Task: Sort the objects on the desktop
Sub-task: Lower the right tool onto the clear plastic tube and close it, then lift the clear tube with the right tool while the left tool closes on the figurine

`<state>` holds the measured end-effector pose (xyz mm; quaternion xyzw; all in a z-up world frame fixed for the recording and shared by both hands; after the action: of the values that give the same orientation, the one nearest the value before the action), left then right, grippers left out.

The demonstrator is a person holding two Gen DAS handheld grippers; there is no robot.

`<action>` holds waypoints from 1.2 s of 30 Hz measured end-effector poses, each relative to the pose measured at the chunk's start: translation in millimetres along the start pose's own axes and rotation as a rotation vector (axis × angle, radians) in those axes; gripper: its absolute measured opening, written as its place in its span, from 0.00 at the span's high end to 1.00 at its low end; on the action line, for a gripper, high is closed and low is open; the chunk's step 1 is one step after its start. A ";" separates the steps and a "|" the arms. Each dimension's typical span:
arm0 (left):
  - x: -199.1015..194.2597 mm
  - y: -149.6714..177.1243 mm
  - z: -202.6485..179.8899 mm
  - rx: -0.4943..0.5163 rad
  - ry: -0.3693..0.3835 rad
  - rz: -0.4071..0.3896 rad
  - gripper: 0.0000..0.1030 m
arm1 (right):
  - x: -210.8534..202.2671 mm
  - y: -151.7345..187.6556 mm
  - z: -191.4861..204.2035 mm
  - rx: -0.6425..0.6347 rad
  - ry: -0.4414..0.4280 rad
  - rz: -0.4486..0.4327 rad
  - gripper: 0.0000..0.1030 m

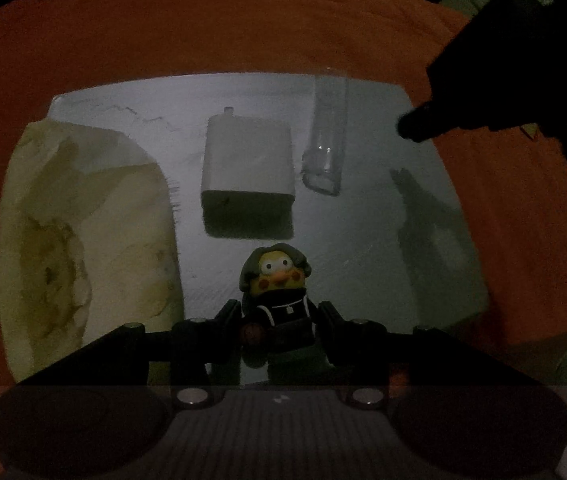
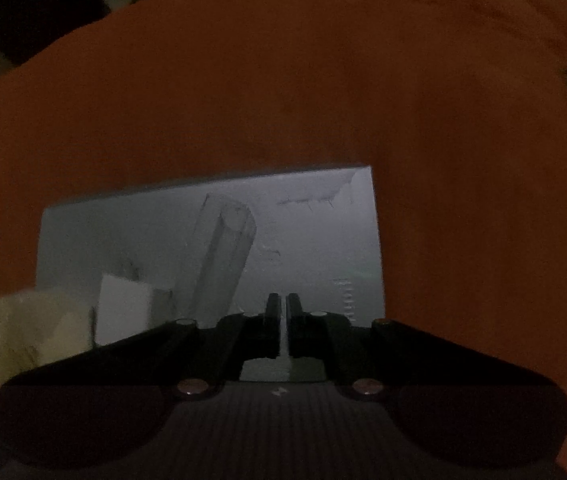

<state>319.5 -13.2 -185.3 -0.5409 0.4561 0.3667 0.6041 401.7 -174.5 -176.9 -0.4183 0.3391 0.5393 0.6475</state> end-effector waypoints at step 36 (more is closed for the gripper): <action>-8.9 -3.1 2.9 0.010 0.035 0.036 0.64 | 13.2 28.7 -16.2 -0.224 0.106 0.009 0.70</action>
<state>320.0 -10.4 -175.9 -0.5357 0.4781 0.3658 0.5921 376.2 -181.7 -200.5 -0.5145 0.3121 0.5537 0.5755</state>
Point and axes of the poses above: each gripper's, at about its wrist camera, not at the fingertips, and x roughly the way its jaws point, z to its left, y to its underside, the point moved 2 cm from there along x, roughly the way its jaws point, and after that the axes turned 11 degrees about -y, right-handed, at the moved point
